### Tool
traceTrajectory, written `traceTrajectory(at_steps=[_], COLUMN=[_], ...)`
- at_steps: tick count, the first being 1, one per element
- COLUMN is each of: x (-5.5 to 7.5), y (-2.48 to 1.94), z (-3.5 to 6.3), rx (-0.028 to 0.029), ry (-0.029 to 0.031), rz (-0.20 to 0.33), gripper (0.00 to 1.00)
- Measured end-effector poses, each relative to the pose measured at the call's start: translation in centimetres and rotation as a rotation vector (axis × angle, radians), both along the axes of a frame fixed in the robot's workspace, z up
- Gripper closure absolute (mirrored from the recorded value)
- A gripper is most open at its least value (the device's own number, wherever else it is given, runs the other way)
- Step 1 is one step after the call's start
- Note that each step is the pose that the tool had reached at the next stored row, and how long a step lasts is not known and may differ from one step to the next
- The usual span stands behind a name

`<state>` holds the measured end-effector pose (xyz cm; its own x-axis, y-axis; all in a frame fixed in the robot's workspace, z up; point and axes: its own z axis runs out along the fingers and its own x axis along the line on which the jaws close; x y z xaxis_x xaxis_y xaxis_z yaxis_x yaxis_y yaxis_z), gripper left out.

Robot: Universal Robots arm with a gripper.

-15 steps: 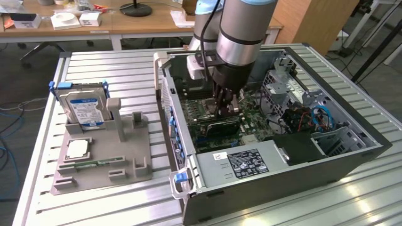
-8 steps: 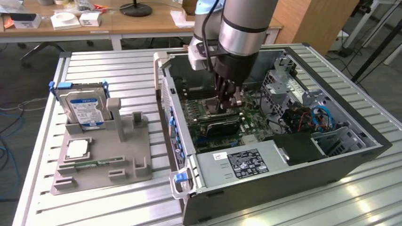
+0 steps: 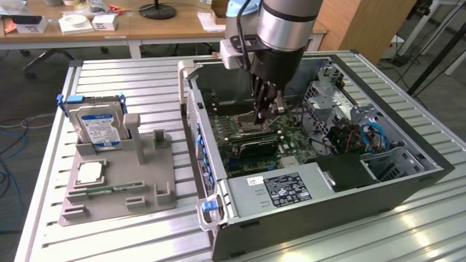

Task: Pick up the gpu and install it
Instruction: 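Press down on the gpu until it lock into place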

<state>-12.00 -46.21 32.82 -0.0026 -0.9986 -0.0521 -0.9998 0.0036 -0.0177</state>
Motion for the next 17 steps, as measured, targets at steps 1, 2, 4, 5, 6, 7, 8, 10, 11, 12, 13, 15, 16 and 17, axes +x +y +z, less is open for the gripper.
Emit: traceTrajectory(at_steps=[1, 2, 4, 5, 6, 7, 8, 10, 11, 12, 13, 15, 16, 17], x=[0.0, 0.0, 0.1, 0.1, 0.1, 0.1, 0.1, 0.1, 0.1, 0.2, 0.2, 0.2, 0.2, 0.2], y=[0.0, 0.0, 0.0, 0.0, 0.0, 0.0, 0.0, 0.0, 0.0, 0.0, 0.0, 0.0, 0.0, 0.0], z=[0.21, 0.42, 0.8, 0.98, 1.15, 1.35, 1.51, 1.82, 1.94, 1.99, 1.99, 1.99, 2.0, 2.0], rx=[0.0, 0.0, -0.0001, -0.0001, 0.0, -0.0001, -0.0001, 0.0, -0.0001, 0.0, 0.0002, 0.0, -0.0001, 0.0], ry=[0.0, 0.0, 0.0, 0.0, 0.0, 0.0, 0.0, 0.0, 0.0, 0.0, -0.0002, -0.0001, 0.0, 0.0], rz=[0.0, 0.0, 0.0, 0.0, 0.0, 0.0, 0.0, 0.0, 0.0, 0.0, 0.0, 0.0, 0.0, 0.0], gripper=[0.9, 0.9, 0.9, 0.9, 0.9, 0.9, 0.9, 0.9, 0.9, 0.9, 0.9, 0.9, 0.9, 0.9])
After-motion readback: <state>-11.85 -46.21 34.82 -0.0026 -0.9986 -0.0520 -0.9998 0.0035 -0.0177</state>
